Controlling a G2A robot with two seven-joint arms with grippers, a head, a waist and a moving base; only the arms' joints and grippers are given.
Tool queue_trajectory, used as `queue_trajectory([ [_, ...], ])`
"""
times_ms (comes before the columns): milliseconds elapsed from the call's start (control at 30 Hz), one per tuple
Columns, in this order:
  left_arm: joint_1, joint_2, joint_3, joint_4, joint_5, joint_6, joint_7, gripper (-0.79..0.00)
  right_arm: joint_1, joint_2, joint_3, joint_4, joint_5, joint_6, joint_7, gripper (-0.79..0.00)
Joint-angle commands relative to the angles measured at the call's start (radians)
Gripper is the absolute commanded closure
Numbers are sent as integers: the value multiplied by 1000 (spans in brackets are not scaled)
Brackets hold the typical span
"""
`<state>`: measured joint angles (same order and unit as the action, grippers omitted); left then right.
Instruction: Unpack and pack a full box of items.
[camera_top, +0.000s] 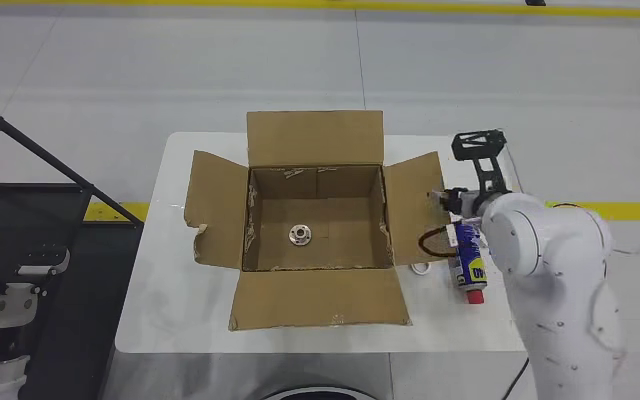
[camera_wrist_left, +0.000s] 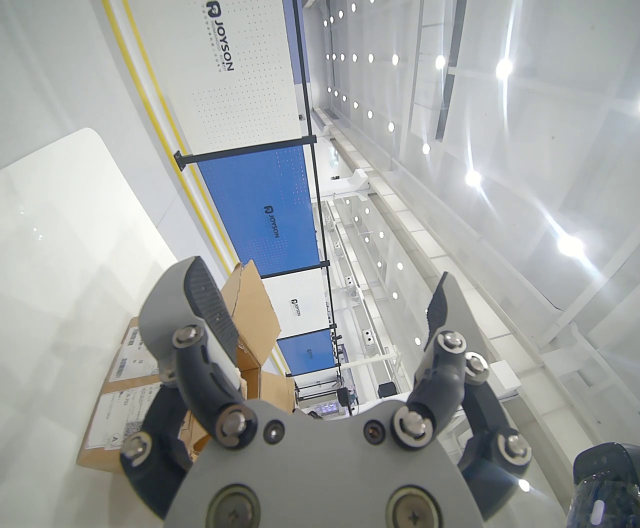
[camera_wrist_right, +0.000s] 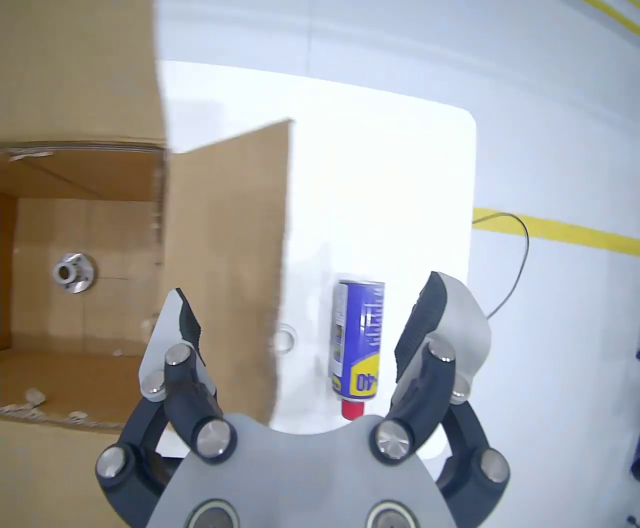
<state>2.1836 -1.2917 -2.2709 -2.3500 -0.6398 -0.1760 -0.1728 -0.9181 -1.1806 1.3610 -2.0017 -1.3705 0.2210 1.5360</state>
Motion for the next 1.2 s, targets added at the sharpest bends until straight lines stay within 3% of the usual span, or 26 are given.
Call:
queue_trajectory([
  [0, 0, 0, 0, 0, 0, 0, 0, -785, -30, 8, 55, 27, -7, -26, 0, -785],
  [133, 0, 0, 0, 0, 0, 0, 0, -785, -71, 21, 105, 140, 16, -79, 0, -785],
  [400, 0, 0, 0, 0, 0, 0, 0, -785, -77, 35, 96, 319, 135, -138, 0, -785],
  [1167, 0, 0, 0, 0, 0, 0, 0, -785, -90, 105, 9, 408, 297, -123, 0, -785],
])
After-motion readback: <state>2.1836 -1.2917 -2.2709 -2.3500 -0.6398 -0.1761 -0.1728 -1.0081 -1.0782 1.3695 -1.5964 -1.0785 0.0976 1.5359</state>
